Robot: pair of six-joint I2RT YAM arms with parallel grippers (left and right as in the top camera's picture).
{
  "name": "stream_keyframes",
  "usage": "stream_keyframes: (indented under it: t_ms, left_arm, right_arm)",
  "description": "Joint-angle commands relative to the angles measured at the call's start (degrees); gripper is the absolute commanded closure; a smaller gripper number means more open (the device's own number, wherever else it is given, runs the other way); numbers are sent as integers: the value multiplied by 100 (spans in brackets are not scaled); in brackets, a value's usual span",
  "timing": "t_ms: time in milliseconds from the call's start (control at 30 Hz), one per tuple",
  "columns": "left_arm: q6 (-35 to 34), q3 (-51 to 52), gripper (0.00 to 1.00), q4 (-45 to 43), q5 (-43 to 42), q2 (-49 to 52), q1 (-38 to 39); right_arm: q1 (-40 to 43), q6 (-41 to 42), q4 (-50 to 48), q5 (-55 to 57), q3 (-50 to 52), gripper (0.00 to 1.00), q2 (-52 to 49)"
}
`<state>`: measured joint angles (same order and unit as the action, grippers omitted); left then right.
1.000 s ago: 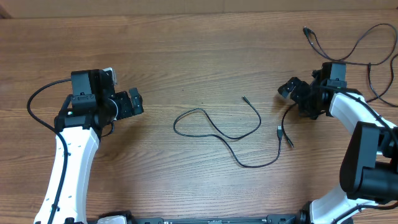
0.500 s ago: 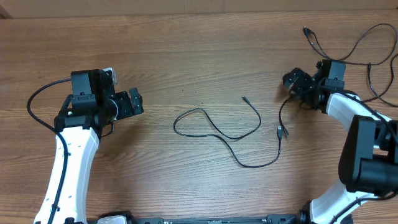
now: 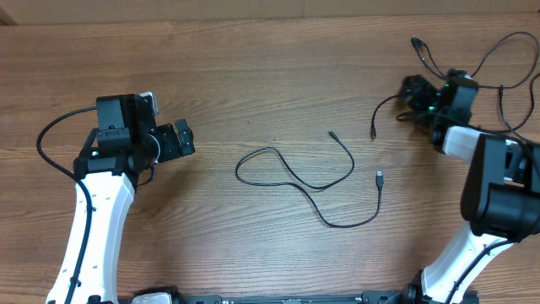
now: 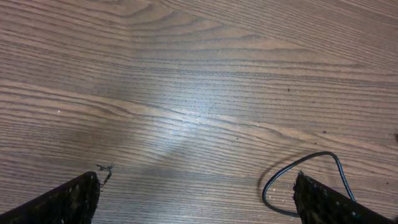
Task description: Untangle cables
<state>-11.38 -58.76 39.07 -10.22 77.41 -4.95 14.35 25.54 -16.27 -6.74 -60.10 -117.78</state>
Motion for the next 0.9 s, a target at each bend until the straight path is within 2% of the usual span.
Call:
stream_keyframes:
  t_ms: [0,133,367,433,667,867]
  left_arm:
    - [109,-22,0,-11,33,-52,11]
    - [109,-22,0,-11,33,-52,11]
    - [109,-22,0,-11,33,-52,11]
    - [109,-22,1,-11,33,-52,11]
    - [109,-22,0,-11,33,-52,11]
    - [109,-22,1,-11,33,-52,11]
  right_arm:
    - [599,170,175,407,90,0,-321]
    - [1008,168,179,90,-15,0,-319]
    - [1617,166,181,-2664,-330,0,-273]
    - [1637,166,227,-3075,-354,0,-201]
    - [1370,-446,1556,-3117,-358,0,629]
    - [769,-809,3180,-1987,-358,0,1821]
